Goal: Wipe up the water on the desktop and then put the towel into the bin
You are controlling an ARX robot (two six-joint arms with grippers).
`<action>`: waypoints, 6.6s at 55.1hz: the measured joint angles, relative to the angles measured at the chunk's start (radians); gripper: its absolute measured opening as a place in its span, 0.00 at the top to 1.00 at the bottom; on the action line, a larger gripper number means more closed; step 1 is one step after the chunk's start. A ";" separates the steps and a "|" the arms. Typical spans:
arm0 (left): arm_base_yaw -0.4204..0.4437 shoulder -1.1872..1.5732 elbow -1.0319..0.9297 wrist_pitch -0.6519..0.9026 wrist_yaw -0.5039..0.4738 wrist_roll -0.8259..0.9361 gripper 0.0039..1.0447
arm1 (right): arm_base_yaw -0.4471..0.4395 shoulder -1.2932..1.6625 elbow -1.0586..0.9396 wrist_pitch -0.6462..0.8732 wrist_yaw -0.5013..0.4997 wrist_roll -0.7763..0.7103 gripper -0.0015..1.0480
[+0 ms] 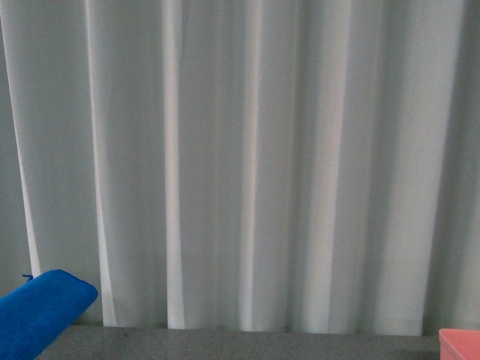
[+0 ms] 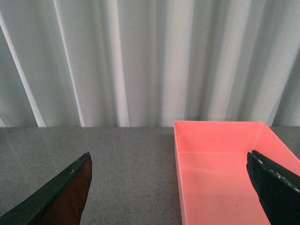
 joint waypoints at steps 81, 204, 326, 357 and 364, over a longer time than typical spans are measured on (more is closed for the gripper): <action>0.110 1.869 1.279 -0.052 -0.130 0.286 0.06 | 0.001 0.000 0.000 0.000 0.000 0.000 0.07; -0.251 1.381 0.902 0.072 0.457 -0.053 0.96 | 0.001 0.000 0.000 0.000 0.000 0.000 0.07; -0.479 1.535 0.932 0.244 0.339 -0.238 0.96 | 0.375 1.651 0.533 0.972 -0.735 0.287 0.07; -0.478 1.535 0.932 0.244 0.335 -0.238 0.96 | 0.475 1.728 0.595 0.979 -0.553 0.296 0.52; -0.478 1.535 0.933 0.244 0.335 -0.238 0.96 | 0.466 1.732 0.595 0.995 -0.534 0.303 0.68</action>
